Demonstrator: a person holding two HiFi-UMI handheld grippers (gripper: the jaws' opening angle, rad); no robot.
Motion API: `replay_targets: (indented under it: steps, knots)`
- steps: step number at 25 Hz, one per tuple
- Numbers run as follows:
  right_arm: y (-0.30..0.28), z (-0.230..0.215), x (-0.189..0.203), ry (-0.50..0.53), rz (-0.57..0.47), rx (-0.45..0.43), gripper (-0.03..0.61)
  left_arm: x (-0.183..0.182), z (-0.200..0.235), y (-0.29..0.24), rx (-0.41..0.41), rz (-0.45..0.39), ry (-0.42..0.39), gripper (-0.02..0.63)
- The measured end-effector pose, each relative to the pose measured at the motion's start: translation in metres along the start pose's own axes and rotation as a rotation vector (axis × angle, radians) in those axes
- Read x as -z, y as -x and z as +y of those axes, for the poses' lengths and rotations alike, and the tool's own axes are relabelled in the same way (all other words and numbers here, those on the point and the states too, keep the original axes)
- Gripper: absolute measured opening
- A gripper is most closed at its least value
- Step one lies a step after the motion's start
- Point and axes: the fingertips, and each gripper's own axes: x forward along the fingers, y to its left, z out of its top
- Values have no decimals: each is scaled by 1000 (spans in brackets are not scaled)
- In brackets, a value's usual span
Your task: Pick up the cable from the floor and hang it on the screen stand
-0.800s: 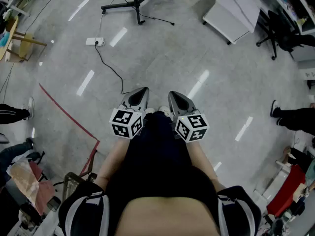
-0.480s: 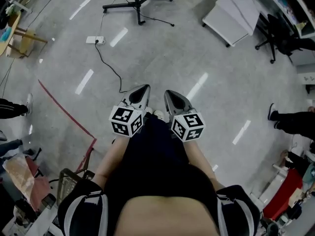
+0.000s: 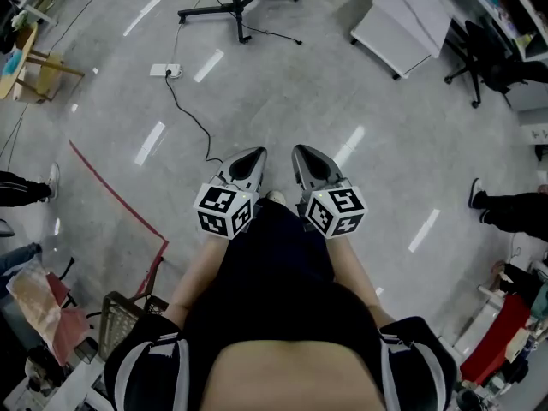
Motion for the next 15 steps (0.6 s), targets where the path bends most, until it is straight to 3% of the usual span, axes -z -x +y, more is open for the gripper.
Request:
replay_targets:
  steps: [15]
  knots:
    - [-87,-40,-49,-85,-33,29,23,-61,55,-78,62,1,-29,3]
